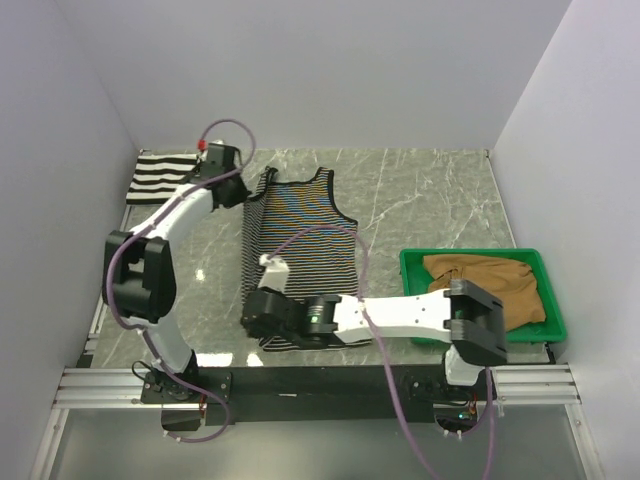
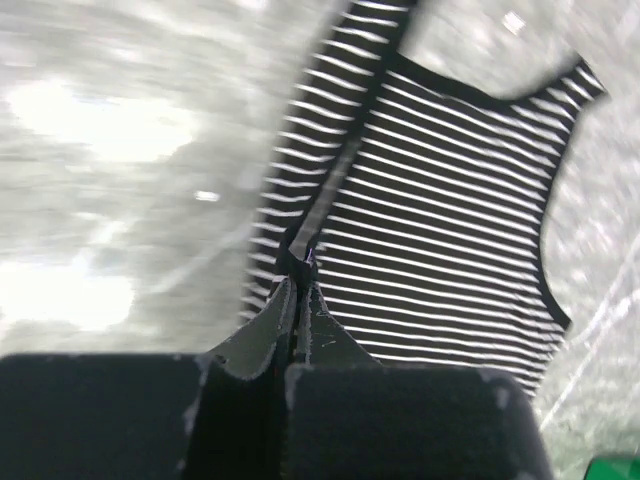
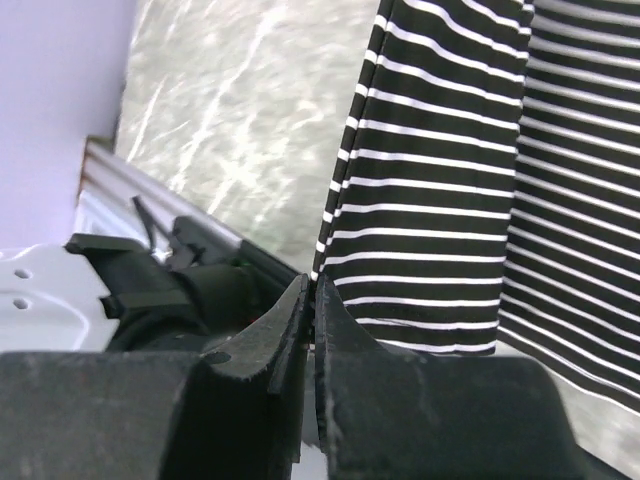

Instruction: Fold and stack the tank tops

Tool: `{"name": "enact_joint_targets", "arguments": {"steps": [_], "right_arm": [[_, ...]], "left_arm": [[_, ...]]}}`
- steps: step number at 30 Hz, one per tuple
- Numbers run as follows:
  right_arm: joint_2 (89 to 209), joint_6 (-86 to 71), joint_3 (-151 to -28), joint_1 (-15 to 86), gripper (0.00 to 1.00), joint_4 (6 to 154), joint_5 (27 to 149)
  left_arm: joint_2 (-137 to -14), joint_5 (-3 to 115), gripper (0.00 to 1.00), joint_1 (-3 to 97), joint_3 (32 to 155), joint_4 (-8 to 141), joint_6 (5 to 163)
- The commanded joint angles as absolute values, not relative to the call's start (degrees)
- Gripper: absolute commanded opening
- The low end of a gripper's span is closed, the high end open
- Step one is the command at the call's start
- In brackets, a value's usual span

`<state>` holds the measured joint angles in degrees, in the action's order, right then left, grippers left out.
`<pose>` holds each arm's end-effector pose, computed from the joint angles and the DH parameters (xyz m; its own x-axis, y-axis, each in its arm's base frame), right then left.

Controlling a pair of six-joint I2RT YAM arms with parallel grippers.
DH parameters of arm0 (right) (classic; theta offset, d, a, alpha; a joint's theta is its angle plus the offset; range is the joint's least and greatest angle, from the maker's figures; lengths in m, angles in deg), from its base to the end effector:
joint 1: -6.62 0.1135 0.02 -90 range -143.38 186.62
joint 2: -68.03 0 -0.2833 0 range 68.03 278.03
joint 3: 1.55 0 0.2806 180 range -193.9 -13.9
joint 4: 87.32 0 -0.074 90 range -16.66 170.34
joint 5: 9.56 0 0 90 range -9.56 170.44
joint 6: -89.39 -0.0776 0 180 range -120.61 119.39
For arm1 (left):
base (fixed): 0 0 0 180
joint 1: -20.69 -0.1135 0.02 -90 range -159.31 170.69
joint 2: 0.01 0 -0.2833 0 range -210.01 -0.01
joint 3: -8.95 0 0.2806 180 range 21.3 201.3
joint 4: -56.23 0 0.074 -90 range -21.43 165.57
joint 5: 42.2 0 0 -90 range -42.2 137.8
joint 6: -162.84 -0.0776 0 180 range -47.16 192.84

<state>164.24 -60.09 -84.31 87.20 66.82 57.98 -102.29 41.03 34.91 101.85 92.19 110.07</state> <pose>0.1007 0.4256 0.2376 -0.7964 0.0641 -0.6014 -0.3491 0.7633 0.5436 0.4513 -0.1049 0.2371 -0.6480 -0.4556 -0.6104 -0.2869 0.8884 -0.3585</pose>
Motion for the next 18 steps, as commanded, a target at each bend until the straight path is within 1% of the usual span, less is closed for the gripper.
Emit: {"name": "enact_joint_targets", "arguments": {"steps": [1, 5, 9, 14, 18], "right_arm": [[169.1, -58.27, -89.3, 88.36, 0.0, 69.43, 64.61], [174.11, -58.18, -95.44, 88.45, 0.0, 70.84, 68.13], [177.89, -58.27, -97.92, 88.36, 0.0, 71.81, 70.15], [176.58, -59.23, -94.51, 87.93, 0.0, 73.92, 69.02], [173.69, -60.28, -90.55, 87.14, 0.0, 76.11, 69.18]], "left_arm": [[-99.24, 42.61, 0.01, 30.89, 99.52, 90.02, 110.46], [-99.41, 42.87, 0.01, 27.82, 99.0, 92.04, 109.41], [-99.42, 42.43, 0.01, 25.1, 98.82, 93.71, 108.61], [-99.15, 42.34, 0.01, 23.94, 99.52, 94.85, 106.95], [-102.22, 44.72, 0.01, 23.86, 103.72, 97.57, 104.92]]}}
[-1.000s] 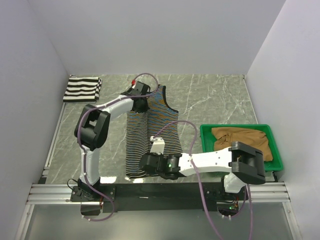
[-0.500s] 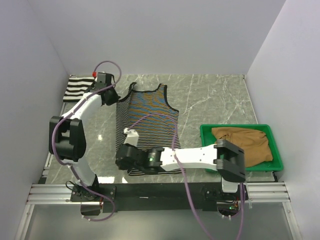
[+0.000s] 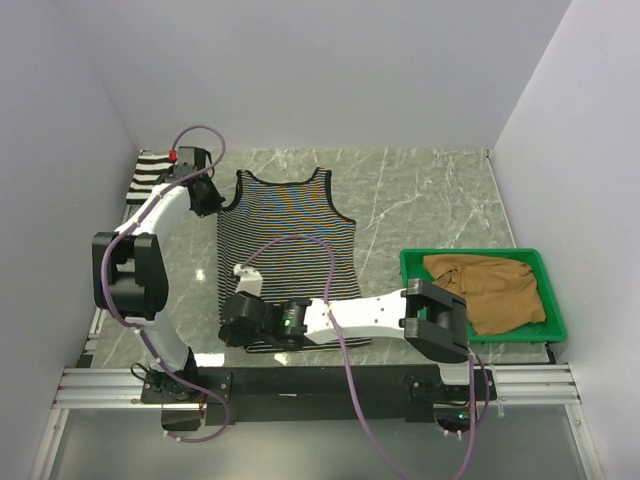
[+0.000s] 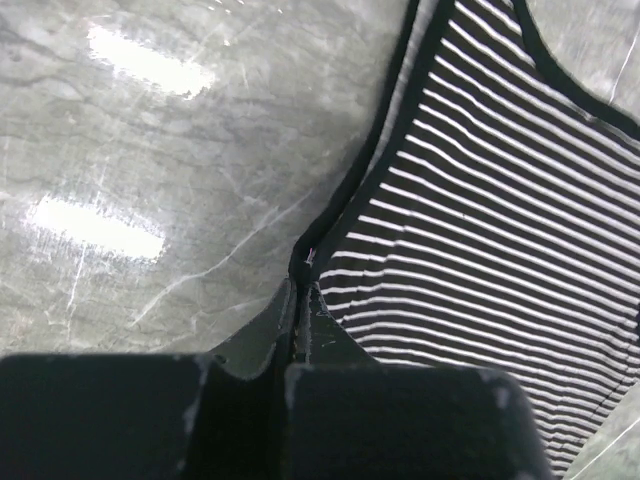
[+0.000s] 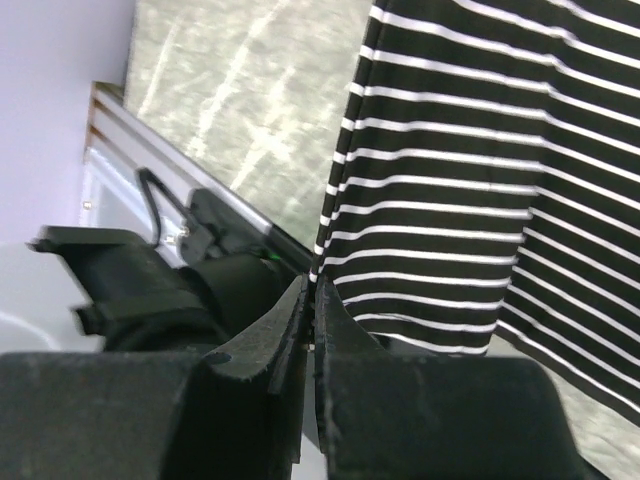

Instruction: Fold and stack the tank tops

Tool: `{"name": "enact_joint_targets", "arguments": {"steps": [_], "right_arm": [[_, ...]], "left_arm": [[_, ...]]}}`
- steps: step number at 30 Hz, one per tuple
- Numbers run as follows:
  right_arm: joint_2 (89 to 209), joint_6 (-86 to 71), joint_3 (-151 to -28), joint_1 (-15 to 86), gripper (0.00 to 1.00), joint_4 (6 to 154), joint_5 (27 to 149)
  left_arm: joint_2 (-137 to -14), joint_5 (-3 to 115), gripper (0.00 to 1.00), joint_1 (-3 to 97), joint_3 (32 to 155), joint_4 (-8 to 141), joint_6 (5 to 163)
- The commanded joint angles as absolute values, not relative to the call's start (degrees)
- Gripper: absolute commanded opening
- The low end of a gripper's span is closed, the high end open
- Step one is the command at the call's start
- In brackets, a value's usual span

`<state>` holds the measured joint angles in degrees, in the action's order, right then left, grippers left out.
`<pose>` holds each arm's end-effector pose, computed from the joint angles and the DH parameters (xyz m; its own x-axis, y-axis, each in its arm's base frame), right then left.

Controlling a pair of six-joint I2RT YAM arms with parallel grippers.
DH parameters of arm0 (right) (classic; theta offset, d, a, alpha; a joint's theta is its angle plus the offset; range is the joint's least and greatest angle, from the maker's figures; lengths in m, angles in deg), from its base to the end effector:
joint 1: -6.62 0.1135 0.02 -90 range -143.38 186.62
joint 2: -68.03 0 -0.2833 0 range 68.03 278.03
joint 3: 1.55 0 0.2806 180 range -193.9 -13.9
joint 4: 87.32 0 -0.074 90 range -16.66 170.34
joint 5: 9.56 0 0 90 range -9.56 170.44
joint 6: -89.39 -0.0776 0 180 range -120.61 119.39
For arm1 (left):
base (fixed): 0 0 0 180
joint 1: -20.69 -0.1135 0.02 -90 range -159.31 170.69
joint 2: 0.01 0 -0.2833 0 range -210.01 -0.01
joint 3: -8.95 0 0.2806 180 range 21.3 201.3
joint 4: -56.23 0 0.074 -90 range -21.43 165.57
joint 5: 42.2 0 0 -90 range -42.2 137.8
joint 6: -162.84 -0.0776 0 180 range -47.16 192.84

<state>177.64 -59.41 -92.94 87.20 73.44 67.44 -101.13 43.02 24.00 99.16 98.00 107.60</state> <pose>0.0991 0.4908 0.2016 -0.8488 -0.0237 -0.5282 -0.3977 0.6871 0.6081 0.4415 -0.0191 0.2180 -0.6563 -0.5311 -0.5359 -0.4468 0.8459 -0.2912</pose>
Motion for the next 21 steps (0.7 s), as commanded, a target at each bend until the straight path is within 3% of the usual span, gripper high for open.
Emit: {"name": "enact_joint_targets", "arguments": {"steps": [1, 14, 21], "right_arm": [[173.24, -60.81, -89.41, 86.96, 0.0, 76.64, 69.45], [175.26, -63.27, -91.07, 85.55, 0.0, 84.55, 75.87], [170.96, -65.47, -83.43, 84.67, 0.0, 88.16, 73.94]], "left_arm": [[-103.8, 45.15, 0.01, 23.86, 104.52, 98.19, 103.96], [-104.6, 47.35, 0.01, 23.86, 108.75, 101.09, 103.25], [-104.78, 50.17, 0.01, 25.52, 109.1, 100.3, 104.3]]}}
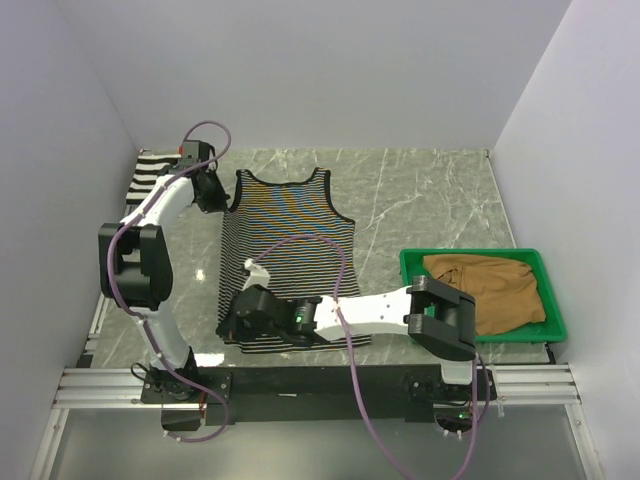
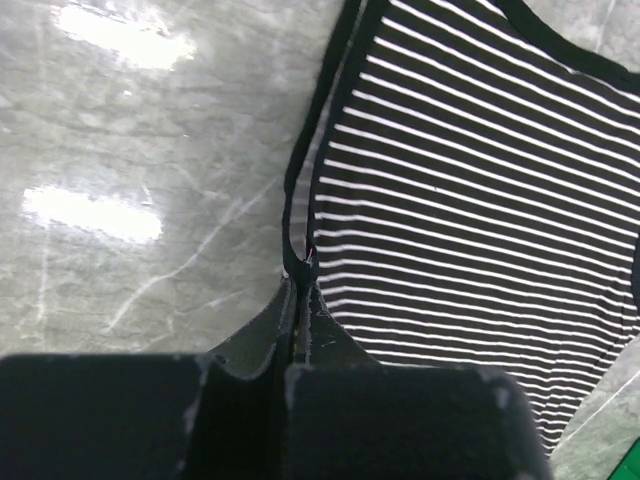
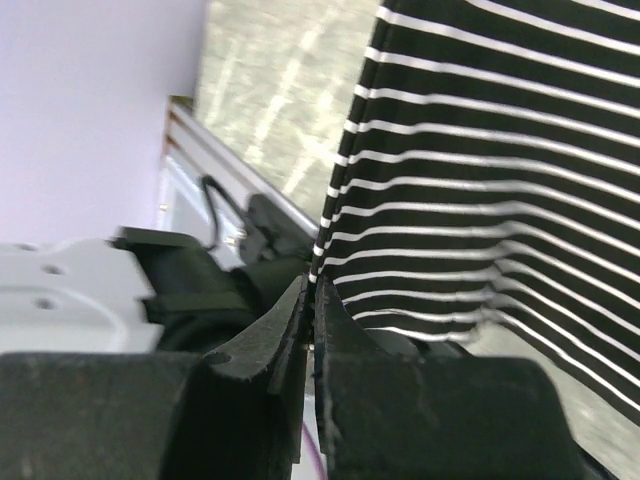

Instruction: Fold and stack the tank tops

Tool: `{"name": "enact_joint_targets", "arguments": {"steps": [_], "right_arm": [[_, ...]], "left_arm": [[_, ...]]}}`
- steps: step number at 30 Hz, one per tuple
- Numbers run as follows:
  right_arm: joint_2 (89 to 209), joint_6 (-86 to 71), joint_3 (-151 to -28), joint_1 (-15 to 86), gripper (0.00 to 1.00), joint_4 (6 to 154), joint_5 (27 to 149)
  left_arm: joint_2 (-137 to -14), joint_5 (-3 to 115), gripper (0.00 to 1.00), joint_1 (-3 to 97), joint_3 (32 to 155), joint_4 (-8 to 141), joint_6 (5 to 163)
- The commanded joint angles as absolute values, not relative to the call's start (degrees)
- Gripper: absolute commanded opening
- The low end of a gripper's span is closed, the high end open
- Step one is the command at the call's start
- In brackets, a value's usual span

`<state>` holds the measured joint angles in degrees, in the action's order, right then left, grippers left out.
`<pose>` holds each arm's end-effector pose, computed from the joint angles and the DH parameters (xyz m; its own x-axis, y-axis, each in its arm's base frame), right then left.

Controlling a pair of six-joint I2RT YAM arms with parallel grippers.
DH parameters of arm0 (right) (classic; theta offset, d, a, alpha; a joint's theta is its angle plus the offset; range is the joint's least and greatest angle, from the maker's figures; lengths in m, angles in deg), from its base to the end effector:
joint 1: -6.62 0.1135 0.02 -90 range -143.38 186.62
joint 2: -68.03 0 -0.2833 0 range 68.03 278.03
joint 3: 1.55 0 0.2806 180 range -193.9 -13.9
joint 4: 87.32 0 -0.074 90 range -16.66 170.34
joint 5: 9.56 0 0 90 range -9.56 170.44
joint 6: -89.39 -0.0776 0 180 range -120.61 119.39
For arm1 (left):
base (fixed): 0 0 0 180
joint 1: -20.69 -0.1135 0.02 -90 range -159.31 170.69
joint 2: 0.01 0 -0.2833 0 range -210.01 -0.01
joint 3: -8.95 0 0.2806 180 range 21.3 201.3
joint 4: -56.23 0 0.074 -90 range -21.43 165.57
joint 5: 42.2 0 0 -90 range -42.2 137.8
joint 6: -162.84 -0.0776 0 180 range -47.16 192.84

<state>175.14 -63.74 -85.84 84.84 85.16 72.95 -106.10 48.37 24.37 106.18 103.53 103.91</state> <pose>0.1104 0.4798 0.1992 -0.8919 0.0553 -0.4488 -0.3363 0.5824 0.7401 0.4592 -0.0303 0.2166 -0.7459 -0.4691 -0.4727 -0.3681 0.8819 -0.2945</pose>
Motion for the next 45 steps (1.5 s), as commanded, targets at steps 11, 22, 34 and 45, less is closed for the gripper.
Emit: {"name": "enact_joint_targets", "arguments": {"steps": [11, 22, 34, 45], "right_arm": [[162.61, -68.02, -68.84, 83.79, 0.0, 90.44, 70.16], [158.74, -70.66, -58.9, 83.62, 0.0, 91.5, 67.78], [157.24, -72.59, -53.1, 83.62, 0.0, 94.04, 66.73], [151.36, -73.91, -50.55, 84.14, 0.34, 87.21, 62.16]], "left_arm": [[-108.82, 47.97, 0.0, 33.87, 110.86, 99.25, 107.03], [-113.47, 47.97, 0.01, 39.67, 112.44, 97.84, 108.52], [-116.03, 46.56, 0.02, 42.66, 112.79, 96.44, 109.05], [-110.06, 45.79, 0.43, 42.84, 108.84, 91.43, 109.57]]}}
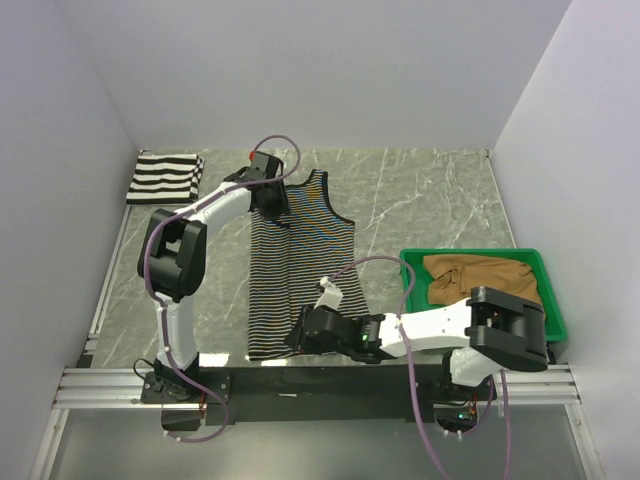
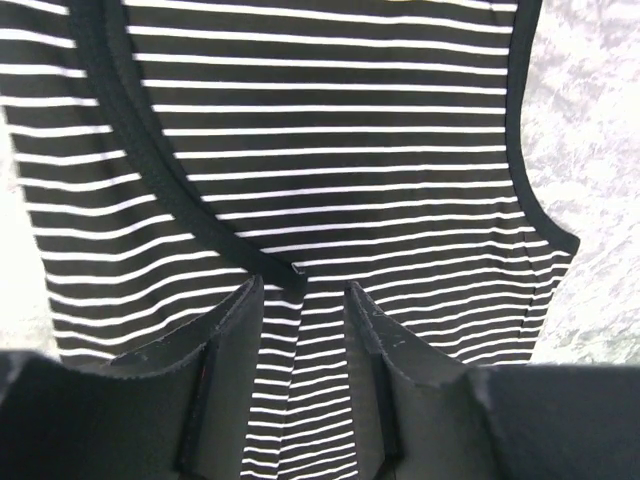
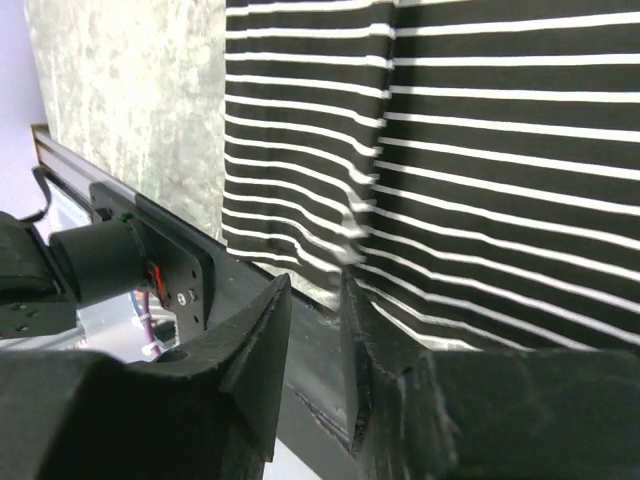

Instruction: Fold and stack the tank tops

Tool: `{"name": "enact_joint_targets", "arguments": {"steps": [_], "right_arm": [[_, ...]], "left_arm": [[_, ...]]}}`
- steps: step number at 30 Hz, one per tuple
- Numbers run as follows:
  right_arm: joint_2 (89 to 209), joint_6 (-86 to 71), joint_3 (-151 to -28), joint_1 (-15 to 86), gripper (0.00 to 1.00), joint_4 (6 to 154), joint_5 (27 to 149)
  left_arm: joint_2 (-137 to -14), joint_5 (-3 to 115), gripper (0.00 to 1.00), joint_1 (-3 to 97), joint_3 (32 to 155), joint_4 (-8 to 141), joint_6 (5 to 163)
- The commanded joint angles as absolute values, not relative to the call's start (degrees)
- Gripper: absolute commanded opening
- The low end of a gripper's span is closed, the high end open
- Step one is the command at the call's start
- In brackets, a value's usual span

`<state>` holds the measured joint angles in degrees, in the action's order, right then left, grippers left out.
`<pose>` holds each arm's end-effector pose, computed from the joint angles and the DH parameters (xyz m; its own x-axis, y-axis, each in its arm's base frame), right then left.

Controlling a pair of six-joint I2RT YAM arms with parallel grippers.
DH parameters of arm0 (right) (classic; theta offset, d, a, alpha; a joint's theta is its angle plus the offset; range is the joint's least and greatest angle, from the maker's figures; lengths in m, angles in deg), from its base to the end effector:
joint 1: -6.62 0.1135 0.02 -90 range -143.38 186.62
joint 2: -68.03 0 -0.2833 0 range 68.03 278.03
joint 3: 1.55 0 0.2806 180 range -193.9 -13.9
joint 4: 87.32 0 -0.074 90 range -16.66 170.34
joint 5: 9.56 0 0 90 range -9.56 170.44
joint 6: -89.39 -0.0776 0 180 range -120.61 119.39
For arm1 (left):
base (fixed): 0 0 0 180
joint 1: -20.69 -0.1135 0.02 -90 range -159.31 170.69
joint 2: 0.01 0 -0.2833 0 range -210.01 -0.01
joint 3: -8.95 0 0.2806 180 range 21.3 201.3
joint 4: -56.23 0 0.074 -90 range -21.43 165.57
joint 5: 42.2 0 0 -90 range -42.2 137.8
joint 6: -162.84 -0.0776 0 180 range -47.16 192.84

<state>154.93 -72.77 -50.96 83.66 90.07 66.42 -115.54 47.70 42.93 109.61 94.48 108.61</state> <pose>0.0949 0.3286 0.1294 -0.9047 0.1867 -0.3829 -0.1394 0.7195 0.6803 0.4668 -0.1907 0.1759 -0.8214 -0.2956 -0.4878 -0.1265 0.9283 -0.3497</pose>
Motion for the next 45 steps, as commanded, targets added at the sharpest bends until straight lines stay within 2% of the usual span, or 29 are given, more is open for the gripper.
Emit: {"name": "enact_joint_targets", "arguments": {"steps": [1, 5, 9, 14, 21, 28, 31, 34, 35, 39, 42, 45], "right_arm": [[150.31, -74.0, -50.72, 84.23, 0.34, 84.84, 61.29], [150.21, -72.34, -54.58, 85.11, 0.33, 77.28, 56.81], [155.81, -67.85, -63.79, 85.55, 0.33, 71.38, 55.48], [164.61, -62.85, -71.37, 85.29, 0.32, 68.74, 57.23], [175.16, -59.06, -79.89, 84.58, 0.3, 68.29, 59.78], [182.98, -54.23, -87.98, 81.77, 0.29, 72.15, 63.99], [185.01, -52.04, -91.41, 79.76, 0.29, 74.35, 66.28], [185.46, -50.1, -92.82, 77.03, 0.29, 79.34, 70.23], [185.2, -49.83, -93.08, 76.42, 0.3, 80.24, 71.2], [181.08, -47.02, -92.83, 74.48, 0.34, 82.97, 73.05], [174.68, -44.73, -89.93, 73.69, 0.38, 81.66, 71.3], [166.78, -44.82, -84.84, 71.23, 0.4, 79.38, 68.75]], "left_arm": [[-109.44, 44.82, 0.43, 42.49, 107.71, 91.16, 110.19], [-107.95, 42.18, 0.27, 40.21, 105.24, 91.68, 113.88], [-108.03, 42.08, 0.19, 38.19, 102.08, 90.81, 114.94], [-110.57, 43.13, 0.12, 35.9, 99.96, 89.58, 114.85], [-117.33, 45.42, 0.08, 33.53, 103.73, 89.4, 112.92], [-123.05, 46.56, 0.12, 29.84, 112.07, 91.69, 110.64], [-125.86, 48.05, 0.16, 28.08, 117.26, 92.39, 109.85], [-127.8, 50.52, 0.26, 27.37, 122.45, 92.31, 108.35], [-127.98, 52.26, 0.33, 27.37, 123.51, 91.78, 107.48], [-127.37, 55.6, 0.45, 27.28, 130.09, 90.63, 106.59], [-124.31, 57.02, 0.5, 27.28, 132.3, 90.72, 107.2], [-117.82, 57.72, 0.51, 27.37, 127.85, 88.01, 109.57]]}}
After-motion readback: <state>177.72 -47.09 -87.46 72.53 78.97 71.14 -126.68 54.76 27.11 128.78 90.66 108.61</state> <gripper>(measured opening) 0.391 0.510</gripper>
